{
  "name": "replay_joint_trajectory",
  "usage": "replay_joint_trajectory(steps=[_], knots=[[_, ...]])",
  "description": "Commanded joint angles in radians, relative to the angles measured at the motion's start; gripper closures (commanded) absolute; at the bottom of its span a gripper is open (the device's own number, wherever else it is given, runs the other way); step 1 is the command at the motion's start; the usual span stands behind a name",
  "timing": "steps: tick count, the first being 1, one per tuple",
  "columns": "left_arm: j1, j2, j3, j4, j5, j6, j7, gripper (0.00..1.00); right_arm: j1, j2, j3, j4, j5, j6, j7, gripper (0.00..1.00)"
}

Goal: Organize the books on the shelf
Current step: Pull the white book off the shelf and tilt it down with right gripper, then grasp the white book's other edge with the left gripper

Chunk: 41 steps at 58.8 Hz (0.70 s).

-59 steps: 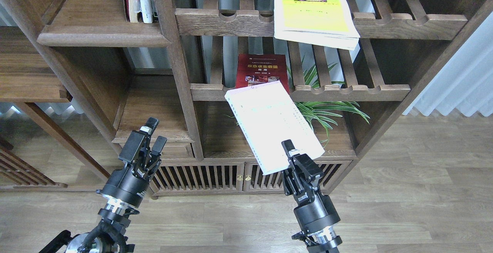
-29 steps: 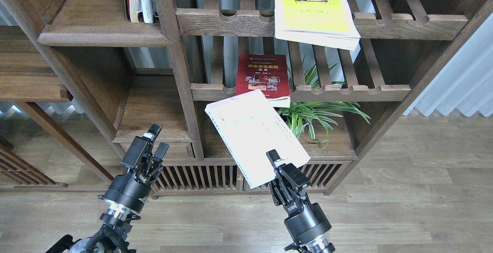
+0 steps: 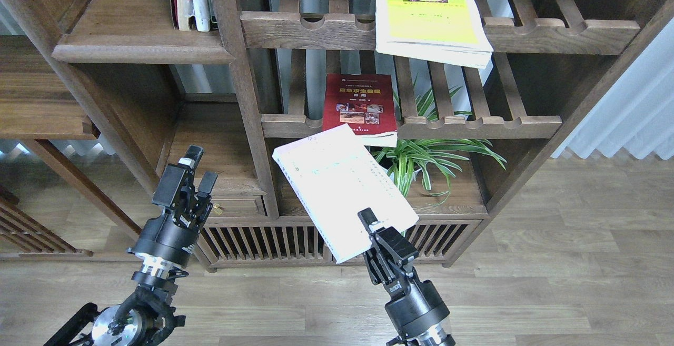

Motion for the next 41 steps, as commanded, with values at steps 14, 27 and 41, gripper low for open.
replay_joint_trajectory(steps=[14,27,41], knots=[[-0.033,0.01,0.204,-0.012,0.003,0.0,0.008,0.0,0.0,0.0,-0.001,0.001,-0.003,0.0,-0.032,0.92],[-0.063,0.01,0.23,-0.012,0.007,0.0,0.008,0.0,-0.009,0.0,-0.022,0.001,-0.003,0.0,-0.066,0.92],[-0.078,0.016,0.29,-0.01,0.009,0.0,0.007,0.0,-0.012,0.0,-0.024,-0.002,-0.004,0.0,-0.083,0.92]])
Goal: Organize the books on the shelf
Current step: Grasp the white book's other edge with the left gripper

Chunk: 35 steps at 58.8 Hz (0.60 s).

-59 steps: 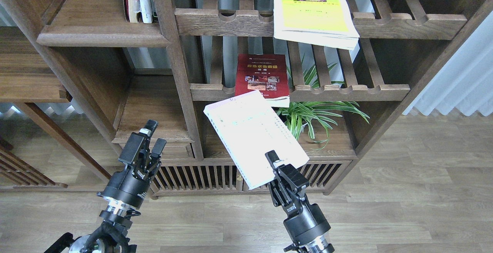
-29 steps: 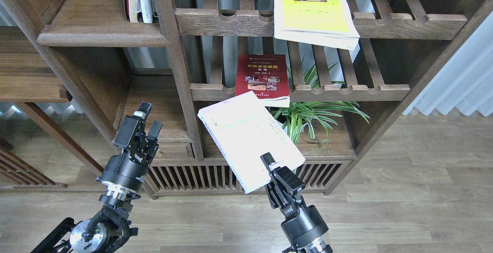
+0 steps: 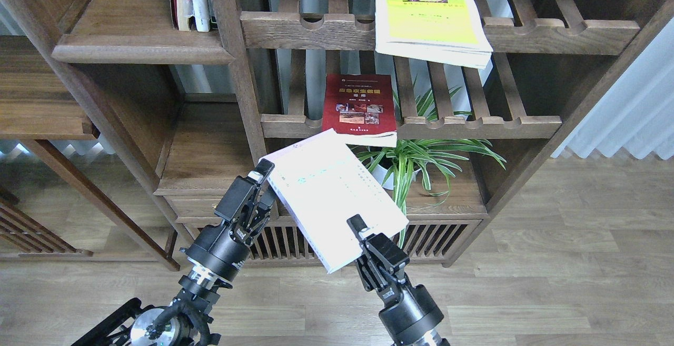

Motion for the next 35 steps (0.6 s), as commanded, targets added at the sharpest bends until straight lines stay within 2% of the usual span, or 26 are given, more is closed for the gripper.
replay_joint_trajectory(steps=[1,14,19,31,35], knots=[[-0.002,0.011,0.039,0.001,0.001,0.0,0.004,0.0,0.0,0.0,0.0,-0.003,-0.001,0.0,-0.007,0.92],[-0.002,0.034,0.084,0.001,0.024,0.0,0.002,0.01,-0.002,0.0,-0.003,-0.004,-0.001,0.0,-0.023,0.92],[0.002,0.032,0.076,0.006,0.038,0.0,0.004,0.08,-0.002,0.0,-0.003,-0.004,-0.001,0.0,-0.023,0.92],[0.004,0.035,0.084,0.003,0.037,0.0,0.007,0.1,-0.005,0.0,-0.005,-0.008,-0.003,0.0,-0.034,0.92],[0.002,0.035,0.085,0.001,0.037,0.0,0.007,0.13,-0.006,0.0,-0.005,-0.008,-0.003,0.0,-0.034,0.92]])
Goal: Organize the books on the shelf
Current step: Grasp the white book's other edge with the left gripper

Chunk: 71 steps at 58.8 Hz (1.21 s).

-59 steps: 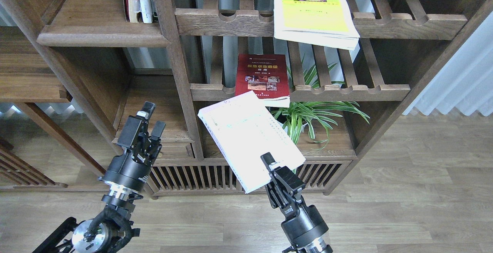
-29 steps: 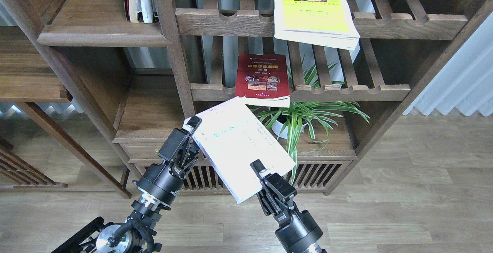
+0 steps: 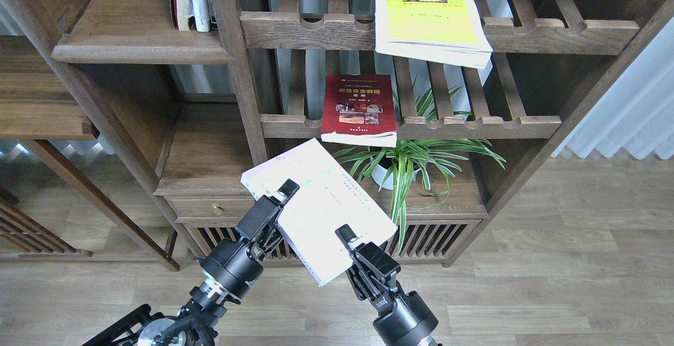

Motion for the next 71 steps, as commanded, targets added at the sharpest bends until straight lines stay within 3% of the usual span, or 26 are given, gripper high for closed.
replay_joint_trajectory(steps=[1,14,16,17,19,22,29,38,42,54,64,69,70,71], knots=[[-0.001,0.0,0.001,-0.004,-0.001,0.0,0.001,0.13,-0.002,0.0,0.0,0.0,0.0,0.0,-0.003,0.92],[-0.005,-0.009,-0.001,-0.004,-0.001,0.0,0.001,0.3,-0.005,0.0,0.0,-0.002,0.0,0.0,-0.004,0.92],[-0.005,-0.008,-0.001,-0.005,-0.001,0.0,-0.001,0.37,-0.007,-0.001,0.0,-0.003,0.0,0.0,-0.004,0.92],[-0.005,-0.009,-0.001,-0.004,-0.002,0.0,-0.001,0.48,-0.007,-0.002,0.0,-0.003,0.0,0.0,-0.004,0.92],[-0.005,-0.011,-0.001,-0.004,-0.004,0.0,-0.001,0.56,-0.008,-0.003,0.0,-0.003,0.0,0.0,-0.006,0.92],[-0.007,-0.016,0.002,-0.005,-0.004,0.0,0.001,0.63,-0.008,-0.003,0.0,-0.003,-0.002,0.0,-0.006,0.92],[-0.008,-0.014,0.004,-0.005,-0.002,0.0,0.007,0.69,-0.008,-0.006,0.0,-0.003,-0.002,0.0,-0.009,0.92],[-0.007,-0.005,0.004,-0.005,-0.004,0.0,0.045,0.77,-0.008,-0.015,0.001,-0.003,-0.002,0.0,-0.01,0.92],[-0.004,0.001,0.005,-0.005,-0.004,0.0,0.048,0.93,-0.007,-0.015,0.001,-0.003,-0.002,0.0,-0.01,0.92],[-0.002,0.012,0.024,-0.007,0.001,0.0,0.076,0.93,-0.007,-0.015,0.01,-0.006,-0.008,0.0,-0.01,0.91],[0.009,0.064,0.024,-0.007,0.002,0.0,0.076,0.93,0.001,-0.017,0.038,-0.029,-0.009,0.0,-0.007,0.8],[0.012,0.069,0.019,-0.007,0.005,0.0,0.076,0.93,0.007,-0.012,0.056,-0.051,-0.011,0.0,0.0,0.64],[0.015,0.079,0.012,-0.007,0.012,0.0,0.074,0.93,0.013,-0.012,0.072,-0.078,-0.011,0.0,0.002,0.5],[0.016,0.081,0.009,-0.008,0.018,0.0,0.074,0.93,0.013,-0.012,0.079,-0.085,-0.011,0.0,0.002,0.45]])
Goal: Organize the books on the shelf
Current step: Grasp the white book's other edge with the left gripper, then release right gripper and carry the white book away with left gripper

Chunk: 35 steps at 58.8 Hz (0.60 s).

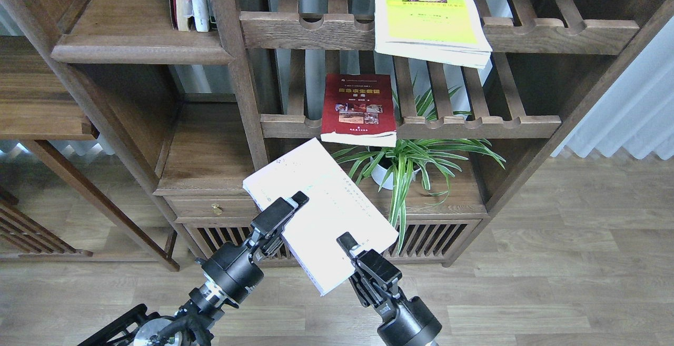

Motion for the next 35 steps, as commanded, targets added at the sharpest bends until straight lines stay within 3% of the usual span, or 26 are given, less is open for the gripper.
replay_joint_trajectory(steps=[1,5,35], knots=[[0.006,0.018,-0.026,0.001,0.015,0.0,-0.01,0.93,0.009,0.003,0.034,-0.051,-0.001,0.0,0.003,0.43],[0.027,0.018,-0.045,-0.001,0.056,0.0,-0.011,0.93,0.013,-0.004,0.059,-0.065,0.0,0.0,0.003,0.35],[0.15,0.007,-0.164,-0.002,0.229,0.0,-0.013,0.92,0.015,-0.03,0.112,-0.084,0.008,0.0,0.005,0.23]])
